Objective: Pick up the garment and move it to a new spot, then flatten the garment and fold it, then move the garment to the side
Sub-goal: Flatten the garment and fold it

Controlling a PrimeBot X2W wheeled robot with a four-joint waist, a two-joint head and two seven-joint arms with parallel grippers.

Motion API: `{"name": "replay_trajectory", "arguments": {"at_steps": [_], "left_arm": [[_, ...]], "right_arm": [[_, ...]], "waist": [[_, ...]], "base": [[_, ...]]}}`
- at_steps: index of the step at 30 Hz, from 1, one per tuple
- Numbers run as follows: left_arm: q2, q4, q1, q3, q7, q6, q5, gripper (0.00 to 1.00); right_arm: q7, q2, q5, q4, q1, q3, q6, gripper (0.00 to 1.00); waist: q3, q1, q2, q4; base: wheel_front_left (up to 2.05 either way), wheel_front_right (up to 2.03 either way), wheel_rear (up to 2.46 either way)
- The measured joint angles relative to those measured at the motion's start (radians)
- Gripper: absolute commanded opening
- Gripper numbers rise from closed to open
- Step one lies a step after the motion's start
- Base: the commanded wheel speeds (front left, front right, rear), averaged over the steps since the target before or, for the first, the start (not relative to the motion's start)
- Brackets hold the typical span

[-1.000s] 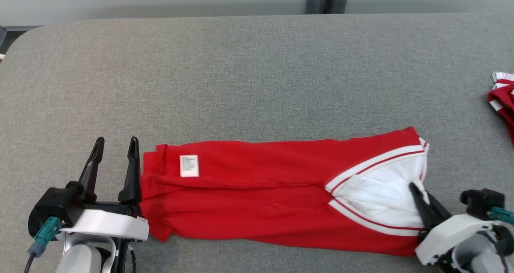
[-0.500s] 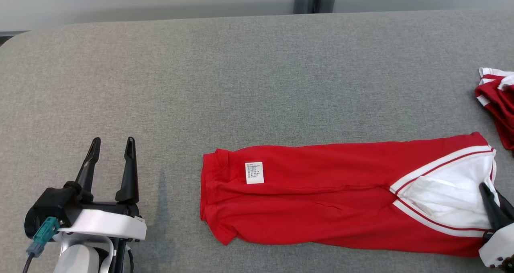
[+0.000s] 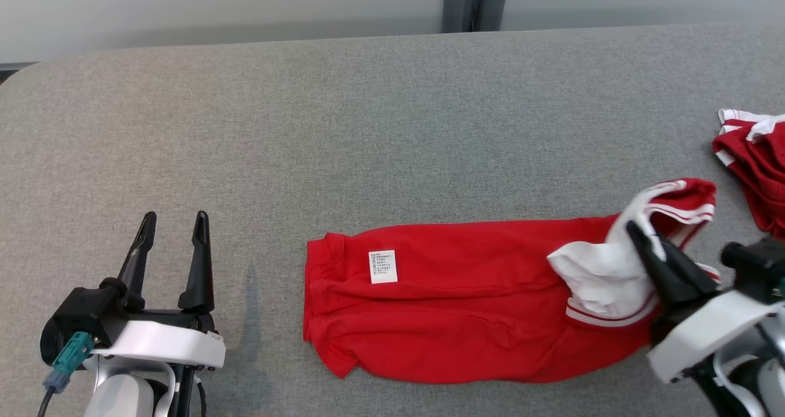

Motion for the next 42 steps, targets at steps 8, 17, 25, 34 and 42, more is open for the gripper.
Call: {"name": "replay_trajectory", "arguments": {"at_steps": [8, 17, 25, 34, 42], "left_arm": [[-0.006, 0.007, -0.003, -0.01, 0.0, -0.005, 0.001, 1.0], [-0.015, 0.016, -0.012, -0.016, 0.0, -0.013, 0.001, 1.0], [-0.028, 0.023, -0.032, -0.025, 0.0, -0.02, 0.005, 1.0], [-0.036, 0.028, -0.048, -0.023, 0.0, -0.022, 0.011, 1.0], [-0.04, 0.029, -0.048, -0.011, 0.0, -0.024, 0.018, 1.0]], "right_arm": [[0.082, 0.081, 0.026, -0.123, -0.079, 0.191, 0.0, 0.0], [0.045, 0.214, 0.082, 0.001, -0.195, 0.441, 0.0, 0.0], [-0.068, 0.283, 0.129, 0.214, -0.27, 0.548, 0.0, 0.0], [-0.168, 0.306, 0.175, 0.334, -0.356, 0.637, 0.0, 1.0], [-0.286, 0.287, 0.152, 0.268, -0.391, 0.626, 0.0, 1.0]], "waist": [[-0.002, 0.0, 0.0, 0.02], [0.007, 0.0, 0.0, 0.056], [0.028, 0.0, 0.0, 0.079], [0.045, 0.0, 0.0, 0.09], [0.041, 0.0, 0.0, 0.08]], "base": [[0.0, 0.0, 0.0], [0.0, 0.0, 0.0], [0.0, 0.0, 0.0], [0.0, 0.0, 0.0], [0.0, 0.0, 0.0]]}}
